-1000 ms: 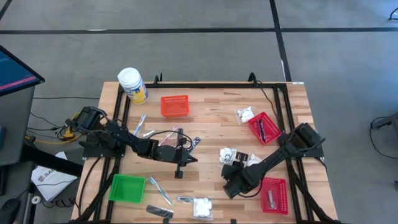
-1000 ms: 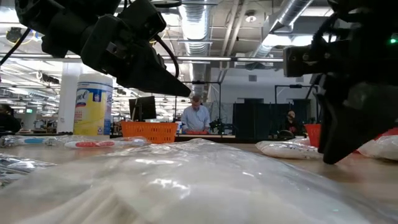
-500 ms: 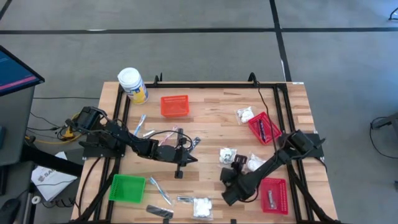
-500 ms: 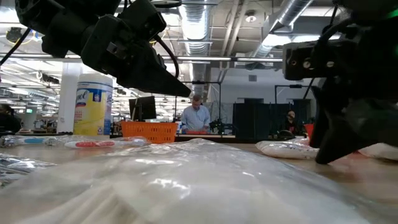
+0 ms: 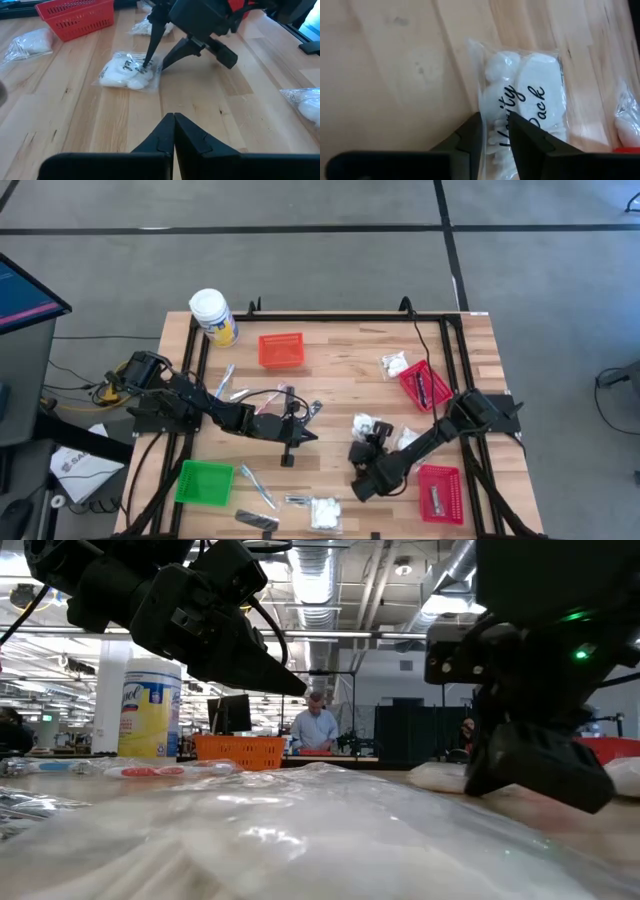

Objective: Pick & Place Travel size toiletries
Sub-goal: Put the white cotton pack into the orange basket

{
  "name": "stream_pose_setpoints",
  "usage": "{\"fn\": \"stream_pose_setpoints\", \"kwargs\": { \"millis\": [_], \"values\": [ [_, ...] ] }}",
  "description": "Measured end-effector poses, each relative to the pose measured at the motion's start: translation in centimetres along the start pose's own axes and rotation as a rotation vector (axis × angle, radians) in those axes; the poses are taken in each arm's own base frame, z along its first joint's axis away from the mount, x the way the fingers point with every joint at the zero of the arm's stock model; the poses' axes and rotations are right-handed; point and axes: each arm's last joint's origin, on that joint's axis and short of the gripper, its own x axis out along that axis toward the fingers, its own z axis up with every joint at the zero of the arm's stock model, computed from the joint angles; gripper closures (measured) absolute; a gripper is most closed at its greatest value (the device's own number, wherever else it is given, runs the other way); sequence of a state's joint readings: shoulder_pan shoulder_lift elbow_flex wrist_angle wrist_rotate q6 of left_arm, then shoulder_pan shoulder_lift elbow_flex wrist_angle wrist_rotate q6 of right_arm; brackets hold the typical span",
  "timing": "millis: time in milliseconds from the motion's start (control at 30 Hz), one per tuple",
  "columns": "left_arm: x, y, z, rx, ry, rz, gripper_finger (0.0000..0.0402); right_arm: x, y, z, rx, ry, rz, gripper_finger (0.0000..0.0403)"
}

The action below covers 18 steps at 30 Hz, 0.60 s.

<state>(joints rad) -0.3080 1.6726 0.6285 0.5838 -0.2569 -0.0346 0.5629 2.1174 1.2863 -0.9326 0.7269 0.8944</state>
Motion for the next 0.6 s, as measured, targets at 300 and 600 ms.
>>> {"fn": "stream_pose_setpoints", "kwargs": {
  "millis": [300,600],
  "values": [
    [-0.01,0.00,0.02,0.000,-0.001,0.000,0.0399,0.69,-0.41,0.35,0.039,0.026,-0.006,0.0395],
    [-0.02,0.00,0.01,0.000,0.000,0.000,0.0399,0.22,-0.82,0.36,0.050,0.068,-0.023,0.0401]
  ]
}}
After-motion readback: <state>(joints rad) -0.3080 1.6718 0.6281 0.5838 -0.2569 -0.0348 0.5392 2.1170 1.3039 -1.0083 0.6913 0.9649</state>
